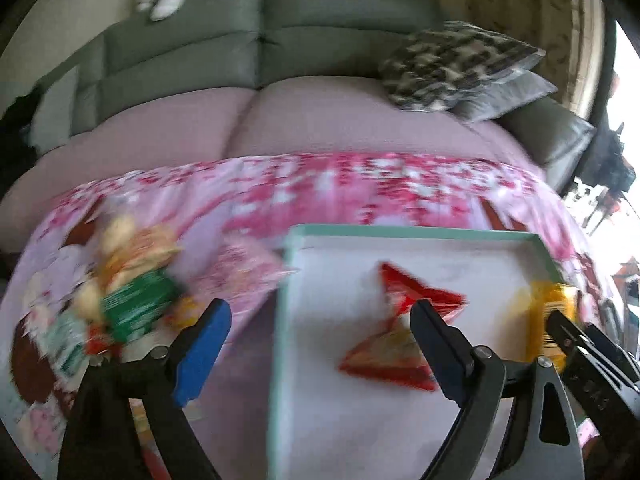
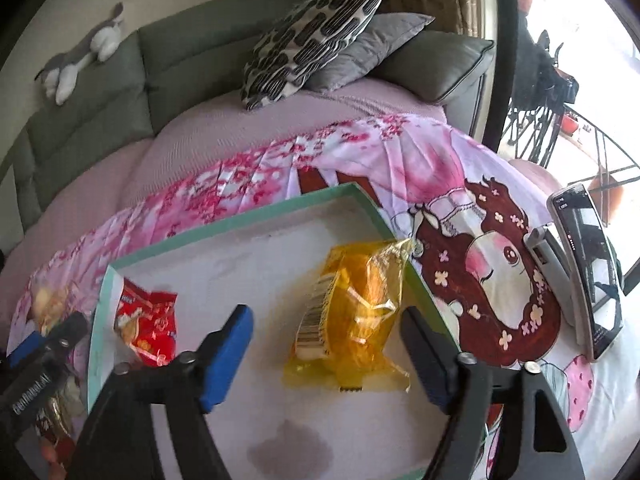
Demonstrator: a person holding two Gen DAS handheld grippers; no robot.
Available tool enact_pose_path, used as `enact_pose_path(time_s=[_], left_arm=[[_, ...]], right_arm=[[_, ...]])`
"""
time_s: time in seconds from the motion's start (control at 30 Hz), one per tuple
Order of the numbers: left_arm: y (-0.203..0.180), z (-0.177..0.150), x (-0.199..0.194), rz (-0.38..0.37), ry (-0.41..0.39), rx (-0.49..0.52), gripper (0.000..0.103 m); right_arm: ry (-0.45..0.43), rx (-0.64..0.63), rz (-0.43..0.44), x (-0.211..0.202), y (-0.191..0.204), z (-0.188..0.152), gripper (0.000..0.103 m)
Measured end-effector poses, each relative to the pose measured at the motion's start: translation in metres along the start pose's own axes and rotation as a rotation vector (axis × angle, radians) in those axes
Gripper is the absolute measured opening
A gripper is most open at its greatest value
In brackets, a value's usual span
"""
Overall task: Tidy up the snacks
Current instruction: 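Carry both snacks over the white tray and open both grippers to drop them, then move the left gripper to the red box and grasp it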
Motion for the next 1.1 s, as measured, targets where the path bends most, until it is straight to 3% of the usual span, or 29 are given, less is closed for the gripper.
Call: enact_pose_path(time_s=[0.07,0.1,0.2,0.57,0.87,1.1], left_arm=[[0.017,-0.003,-0.003,0.047,0.010,-0.038,0.092],[0.026,-0.006,-0.005,0.069,0.017,-0.059,0.094],[0.046,-0.014,-0.009,0.113,0.038,-0.094,0.103],[0.085,-0.030,-0.038,0.166,-0.008,-0.148,0.103],[0.108,-0.043,-0.058,0.217,-0.002,-0.116,0.103],[0.146,-0.055,-0.064,0.277,0.038,-0.156,0.103]], right_arm=[[0.010,-0.026,-0.006,-0.001,0.004,-0.002,0.101],[0.012,-0.034,-0.011,-0.002,0.006,-0.002,0.103],[0.017,-0.053,-0.022,-0.004,0.010,-0.004,0.103],[-0.009,-0.114,0.025,-0.032,0.040,-0.018,0.103],[0.048,-0.218,0.087,-0.039,0.087,-0.039,0.103],[0.084,-0.279,0.157,-0.042,0.116,-0.056,0.103]])
Point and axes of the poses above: each gripper's, at about its wrist camera, not at the fingertips, and x roughly the way its jaws point, y to its left, z to its top, the point moved 3 cm from there along x, roughly the way its jaws point, and after that the axes turned 3 degrees about -y, right-handed, at the moved point
